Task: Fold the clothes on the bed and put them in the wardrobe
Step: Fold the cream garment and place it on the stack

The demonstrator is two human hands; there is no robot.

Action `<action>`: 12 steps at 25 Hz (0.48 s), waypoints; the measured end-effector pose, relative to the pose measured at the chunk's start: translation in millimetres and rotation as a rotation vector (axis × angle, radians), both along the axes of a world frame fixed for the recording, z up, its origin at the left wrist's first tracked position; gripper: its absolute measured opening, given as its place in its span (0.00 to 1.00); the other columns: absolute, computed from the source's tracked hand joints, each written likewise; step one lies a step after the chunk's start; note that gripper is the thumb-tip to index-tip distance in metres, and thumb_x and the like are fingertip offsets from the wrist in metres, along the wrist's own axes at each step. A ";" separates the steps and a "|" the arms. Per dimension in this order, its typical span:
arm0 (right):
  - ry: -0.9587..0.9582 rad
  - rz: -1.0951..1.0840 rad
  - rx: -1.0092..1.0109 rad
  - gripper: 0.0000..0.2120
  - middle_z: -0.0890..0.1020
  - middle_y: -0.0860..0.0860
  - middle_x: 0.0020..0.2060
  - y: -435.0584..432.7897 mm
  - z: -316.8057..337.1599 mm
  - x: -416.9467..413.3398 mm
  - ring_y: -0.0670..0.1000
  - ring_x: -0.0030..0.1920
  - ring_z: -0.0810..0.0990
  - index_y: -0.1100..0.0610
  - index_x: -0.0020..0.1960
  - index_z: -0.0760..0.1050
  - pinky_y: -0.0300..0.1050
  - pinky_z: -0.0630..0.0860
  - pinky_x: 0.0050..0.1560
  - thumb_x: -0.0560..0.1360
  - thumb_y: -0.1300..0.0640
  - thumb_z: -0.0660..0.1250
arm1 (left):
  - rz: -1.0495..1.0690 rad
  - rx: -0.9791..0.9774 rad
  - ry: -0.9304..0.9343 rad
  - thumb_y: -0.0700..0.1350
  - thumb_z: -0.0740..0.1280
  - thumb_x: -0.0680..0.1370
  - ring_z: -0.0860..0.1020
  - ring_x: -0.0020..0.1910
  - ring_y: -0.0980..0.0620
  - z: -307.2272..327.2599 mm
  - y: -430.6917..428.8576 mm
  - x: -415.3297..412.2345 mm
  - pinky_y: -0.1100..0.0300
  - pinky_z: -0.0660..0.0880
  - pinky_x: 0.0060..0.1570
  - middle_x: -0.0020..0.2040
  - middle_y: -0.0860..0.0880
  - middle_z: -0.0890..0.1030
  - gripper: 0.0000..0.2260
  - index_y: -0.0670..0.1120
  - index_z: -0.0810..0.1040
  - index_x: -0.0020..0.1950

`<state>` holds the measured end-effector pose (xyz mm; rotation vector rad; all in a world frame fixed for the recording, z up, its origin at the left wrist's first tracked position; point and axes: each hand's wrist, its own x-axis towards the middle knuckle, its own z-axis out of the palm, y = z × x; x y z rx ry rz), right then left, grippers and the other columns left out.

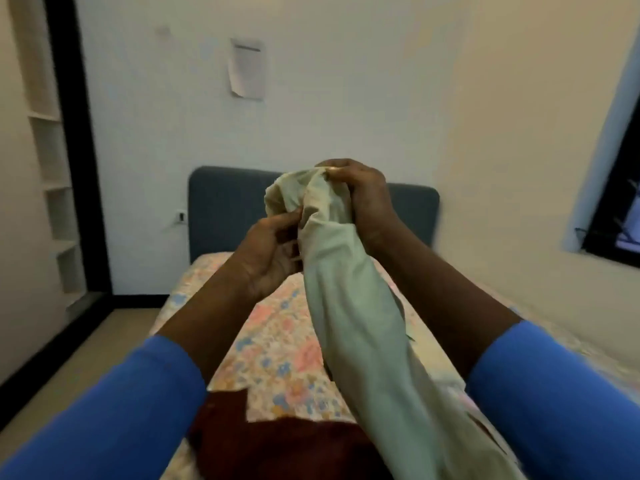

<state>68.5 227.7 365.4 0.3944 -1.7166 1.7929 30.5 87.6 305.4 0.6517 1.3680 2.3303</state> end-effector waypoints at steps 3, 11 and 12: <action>-0.223 0.298 -0.188 0.20 0.81 0.59 0.56 -44.9 -3.5 -27.1 0.58 0.53 0.81 0.61 0.63 0.78 0.54 0.80 0.56 0.76 0.50 0.70 | 0.085 0.013 0.007 0.53 0.64 0.82 0.80 0.46 0.46 23.8 -72.9 -8.2 0.48 0.78 0.49 0.51 0.45 0.82 0.15 0.44 0.82 0.60; -0.723 0.428 0.659 0.31 0.77 0.50 0.69 -152.2 -294.5 24.8 0.48 0.67 0.77 0.53 0.75 0.71 0.41 0.78 0.61 0.75 0.48 0.75 | 0.398 -0.745 -0.324 0.49 0.79 0.62 0.84 0.51 0.40 -242.9 -192.6 15.8 0.40 0.83 0.51 0.52 0.40 0.85 0.30 0.41 0.80 0.62; -0.740 0.359 0.678 0.26 0.78 0.50 0.68 -148.6 -314.7 24.1 0.48 0.64 0.78 0.55 0.74 0.73 0.38 0.77 0.58 0.78 0.53 0.73 | 0.464 -0.736 -0.425 0.46 0.79 0.63 0.84 0.50 0.40 -280.2 -211.5 21.8 0.41 0.83 0.51 0.52 0.39 0.85 0.27 0.40 0.81 0.61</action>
